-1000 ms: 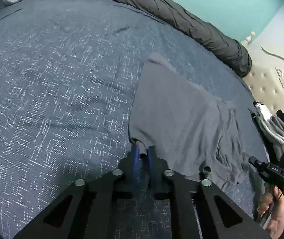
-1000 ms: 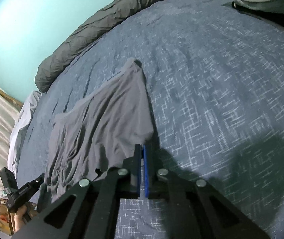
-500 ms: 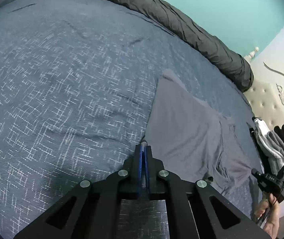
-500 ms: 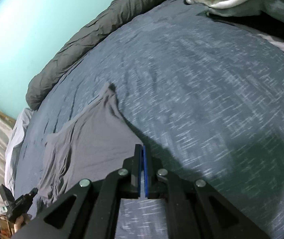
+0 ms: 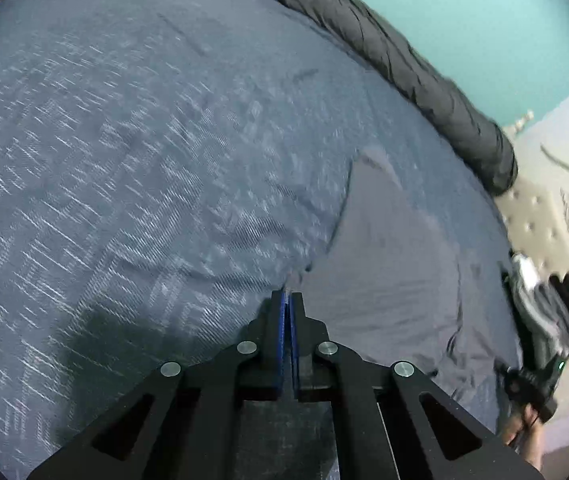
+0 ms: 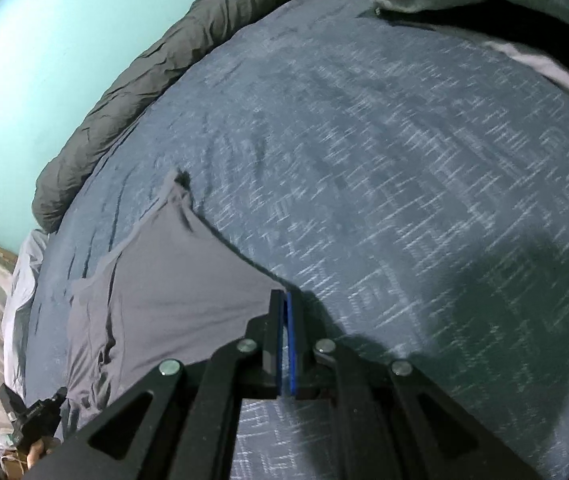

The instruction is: Fold clothes

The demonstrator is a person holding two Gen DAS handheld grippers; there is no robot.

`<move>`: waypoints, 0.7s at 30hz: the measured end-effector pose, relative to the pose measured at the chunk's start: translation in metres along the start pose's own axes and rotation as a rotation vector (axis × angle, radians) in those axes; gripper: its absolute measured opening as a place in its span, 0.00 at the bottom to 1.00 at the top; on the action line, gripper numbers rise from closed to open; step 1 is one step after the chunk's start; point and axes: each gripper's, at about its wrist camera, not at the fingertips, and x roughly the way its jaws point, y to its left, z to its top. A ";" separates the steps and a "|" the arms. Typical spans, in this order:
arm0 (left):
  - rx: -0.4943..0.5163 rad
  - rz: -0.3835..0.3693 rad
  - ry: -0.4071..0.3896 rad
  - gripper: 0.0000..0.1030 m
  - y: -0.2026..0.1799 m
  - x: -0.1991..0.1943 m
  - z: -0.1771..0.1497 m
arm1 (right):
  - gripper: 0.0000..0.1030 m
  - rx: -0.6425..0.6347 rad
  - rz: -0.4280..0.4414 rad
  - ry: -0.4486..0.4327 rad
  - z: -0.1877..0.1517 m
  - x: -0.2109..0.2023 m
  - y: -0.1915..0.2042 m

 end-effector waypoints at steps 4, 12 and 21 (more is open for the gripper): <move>0.017 0.004 0.013 0.03 -0.005 -0.001 -0.002 | 0.02 -0.022 0.013 0.018 -0.002 0.004 0.009; 0.014 0.002 -0.031 0.16 -0.003 -0.015 0.003 | 0.13 0.020 0.001 -0.008 0.000 -0.004 0.009; 0.040 -0.019 -0.047 0.29 -0.020 -0.002 0.028 | 0.30 0.028 0.006 -0.077 0.006 -0.012 0.013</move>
